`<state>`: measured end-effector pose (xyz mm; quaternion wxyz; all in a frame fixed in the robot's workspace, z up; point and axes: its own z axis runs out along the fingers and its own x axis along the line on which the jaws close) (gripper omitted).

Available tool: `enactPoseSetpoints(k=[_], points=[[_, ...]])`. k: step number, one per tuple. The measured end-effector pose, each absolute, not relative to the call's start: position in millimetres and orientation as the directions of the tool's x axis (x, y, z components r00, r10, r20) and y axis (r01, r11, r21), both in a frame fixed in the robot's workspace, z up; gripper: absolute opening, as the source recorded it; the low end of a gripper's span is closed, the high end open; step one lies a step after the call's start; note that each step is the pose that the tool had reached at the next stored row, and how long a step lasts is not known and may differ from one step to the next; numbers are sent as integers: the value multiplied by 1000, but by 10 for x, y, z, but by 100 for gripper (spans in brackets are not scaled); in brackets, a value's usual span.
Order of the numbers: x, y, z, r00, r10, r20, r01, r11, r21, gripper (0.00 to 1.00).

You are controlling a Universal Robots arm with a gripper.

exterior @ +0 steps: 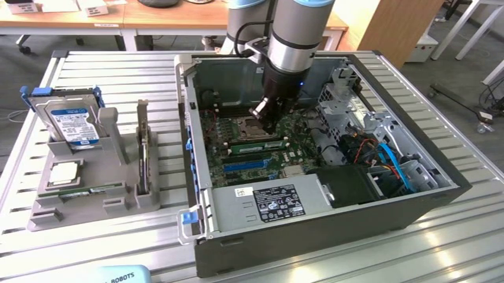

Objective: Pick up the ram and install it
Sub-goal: 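Press down the ram until it locks into place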

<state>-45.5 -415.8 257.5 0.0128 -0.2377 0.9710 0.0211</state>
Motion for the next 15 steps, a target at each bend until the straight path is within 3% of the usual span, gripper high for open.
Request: enactPoseSetpoints(k=[15], points=[[-455,-4158,2568,-978,-207,-35,-208,977,35,10]])
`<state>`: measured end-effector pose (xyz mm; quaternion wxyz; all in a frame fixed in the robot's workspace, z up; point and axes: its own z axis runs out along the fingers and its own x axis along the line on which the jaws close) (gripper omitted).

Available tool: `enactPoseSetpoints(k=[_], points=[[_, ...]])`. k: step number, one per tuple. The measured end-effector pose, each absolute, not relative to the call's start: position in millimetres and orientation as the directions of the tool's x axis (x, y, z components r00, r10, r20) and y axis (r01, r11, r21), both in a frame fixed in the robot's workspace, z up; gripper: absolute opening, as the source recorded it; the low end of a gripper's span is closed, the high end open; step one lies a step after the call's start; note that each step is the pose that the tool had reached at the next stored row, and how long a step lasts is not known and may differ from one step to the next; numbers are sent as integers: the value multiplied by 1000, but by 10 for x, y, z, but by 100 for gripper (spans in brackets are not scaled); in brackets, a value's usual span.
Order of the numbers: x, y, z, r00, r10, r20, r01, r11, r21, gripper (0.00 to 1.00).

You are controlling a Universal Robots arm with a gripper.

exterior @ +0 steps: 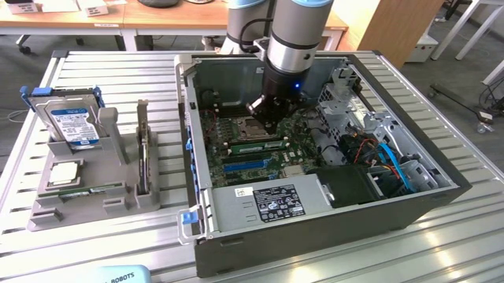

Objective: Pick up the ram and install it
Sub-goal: 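Press down the ram until it locks into place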

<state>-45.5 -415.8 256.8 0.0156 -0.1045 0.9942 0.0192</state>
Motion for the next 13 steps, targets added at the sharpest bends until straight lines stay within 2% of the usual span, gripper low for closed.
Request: enactPoseSetpoints(k=[13], points=[[-455,-4158,2562,-999,26,-35,25,999,35,10]])
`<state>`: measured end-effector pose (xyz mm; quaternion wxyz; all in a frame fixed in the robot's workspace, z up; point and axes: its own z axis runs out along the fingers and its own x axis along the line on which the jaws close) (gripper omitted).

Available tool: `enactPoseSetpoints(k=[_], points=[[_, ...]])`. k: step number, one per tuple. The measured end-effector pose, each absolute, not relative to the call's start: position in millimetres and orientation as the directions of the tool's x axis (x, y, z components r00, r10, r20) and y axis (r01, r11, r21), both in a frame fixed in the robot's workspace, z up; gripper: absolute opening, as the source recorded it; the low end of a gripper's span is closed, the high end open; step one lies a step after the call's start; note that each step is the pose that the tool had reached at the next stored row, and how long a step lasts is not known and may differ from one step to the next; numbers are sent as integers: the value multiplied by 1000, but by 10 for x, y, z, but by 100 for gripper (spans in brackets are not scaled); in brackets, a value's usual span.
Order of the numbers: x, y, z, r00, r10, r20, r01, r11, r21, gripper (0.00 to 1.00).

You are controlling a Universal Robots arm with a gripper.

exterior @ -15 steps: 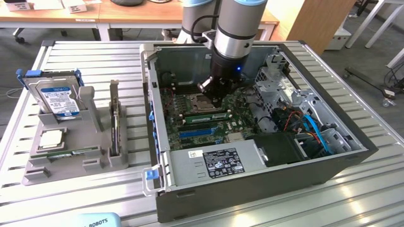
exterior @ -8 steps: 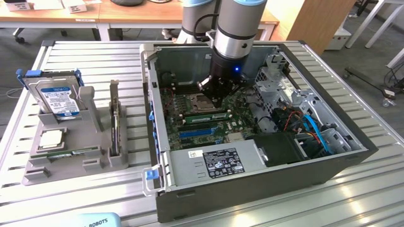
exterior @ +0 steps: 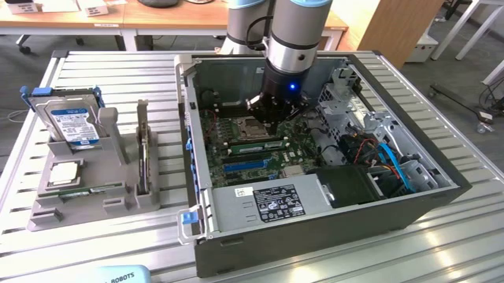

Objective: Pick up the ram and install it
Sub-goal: 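Press down the ram until it locks into place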

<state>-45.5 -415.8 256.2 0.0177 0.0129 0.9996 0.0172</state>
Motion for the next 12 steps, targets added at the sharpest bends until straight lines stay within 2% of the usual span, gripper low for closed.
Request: enactPoseSetpoints(k=[12], points=[[-498,-4157,2562,-999,35,-35,34,999,35,10]])
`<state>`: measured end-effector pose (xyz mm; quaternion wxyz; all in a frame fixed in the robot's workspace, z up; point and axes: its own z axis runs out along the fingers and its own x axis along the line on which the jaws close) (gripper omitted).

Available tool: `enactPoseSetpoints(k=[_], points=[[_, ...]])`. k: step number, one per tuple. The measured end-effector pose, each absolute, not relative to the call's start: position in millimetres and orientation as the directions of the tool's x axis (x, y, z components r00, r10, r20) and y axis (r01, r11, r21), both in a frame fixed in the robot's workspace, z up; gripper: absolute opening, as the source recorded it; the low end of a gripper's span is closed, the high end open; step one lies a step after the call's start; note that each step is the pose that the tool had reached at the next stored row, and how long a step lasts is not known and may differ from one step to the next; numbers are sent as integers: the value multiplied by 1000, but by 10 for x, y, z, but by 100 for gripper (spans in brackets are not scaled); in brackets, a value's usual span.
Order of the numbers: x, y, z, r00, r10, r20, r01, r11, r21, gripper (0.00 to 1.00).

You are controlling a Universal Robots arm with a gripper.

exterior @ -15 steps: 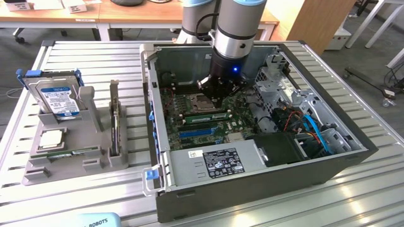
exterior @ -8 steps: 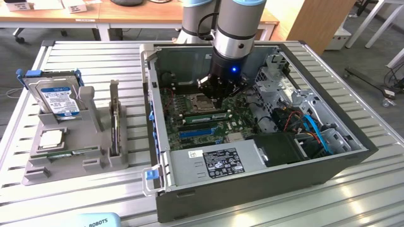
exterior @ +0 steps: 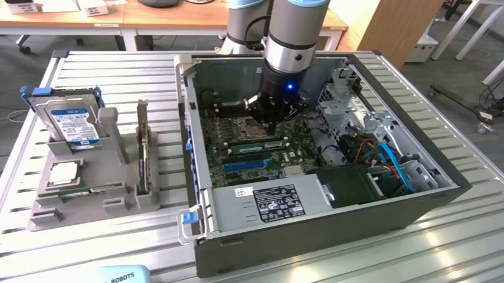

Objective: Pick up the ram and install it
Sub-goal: 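Press down the ram until it locks into place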

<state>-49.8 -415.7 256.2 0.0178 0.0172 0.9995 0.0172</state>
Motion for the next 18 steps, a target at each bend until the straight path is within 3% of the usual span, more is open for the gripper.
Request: enactPoseSetpoints(k=[18], points=[[-555,-4157,2562,-999,35,-27,34,999,35,10]])
